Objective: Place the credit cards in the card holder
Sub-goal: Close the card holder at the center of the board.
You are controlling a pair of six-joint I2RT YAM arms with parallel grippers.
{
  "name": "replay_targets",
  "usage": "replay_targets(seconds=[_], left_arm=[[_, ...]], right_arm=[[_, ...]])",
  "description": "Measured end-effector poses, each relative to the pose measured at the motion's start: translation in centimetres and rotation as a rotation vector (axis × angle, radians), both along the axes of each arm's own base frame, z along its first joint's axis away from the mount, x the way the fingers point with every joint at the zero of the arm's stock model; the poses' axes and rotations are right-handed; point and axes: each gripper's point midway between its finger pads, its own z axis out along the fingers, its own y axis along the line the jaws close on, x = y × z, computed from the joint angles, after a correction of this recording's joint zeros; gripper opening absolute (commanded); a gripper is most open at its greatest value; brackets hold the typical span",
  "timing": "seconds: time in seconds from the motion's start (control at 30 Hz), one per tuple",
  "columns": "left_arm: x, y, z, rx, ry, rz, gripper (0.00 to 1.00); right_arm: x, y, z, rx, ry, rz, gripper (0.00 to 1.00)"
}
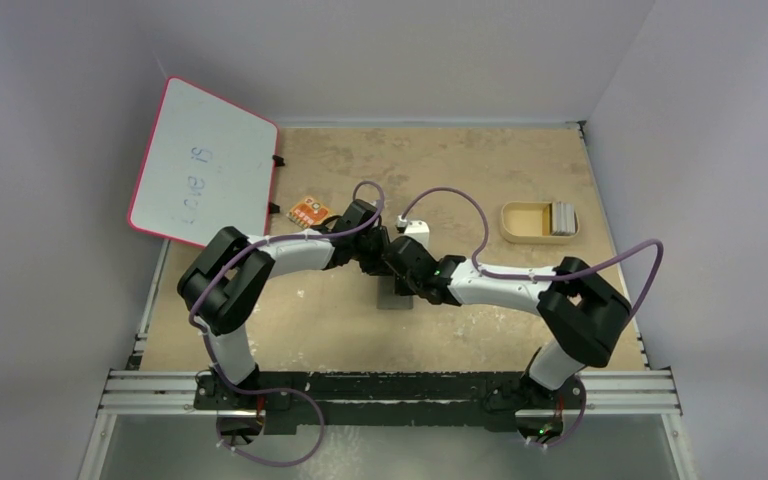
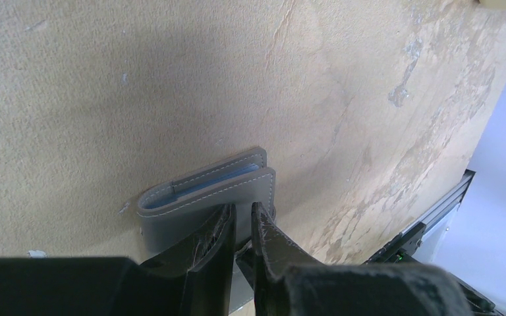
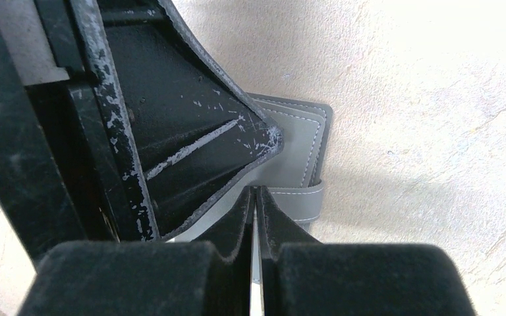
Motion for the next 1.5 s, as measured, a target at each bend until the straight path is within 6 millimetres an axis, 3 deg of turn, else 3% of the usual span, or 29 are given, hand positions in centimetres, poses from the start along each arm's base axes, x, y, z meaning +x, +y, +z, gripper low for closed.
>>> replay_targets(seconds=[1.0, 1.5], left_arm=[[-0.1, -0.1, -0.1, -0.001, 0.004, -0.003, 0.14], [-0.4, -0.6, -0.2, -0.020, 0.026, -0.023, 0.14]], right_arm=[[-0.4, 0.0, -0.4, -0.003, -0.077, -0.075, 0.00], [-0.9, 0.4, -1.5, -0.097, -0.189, -0.162, 0.00]])
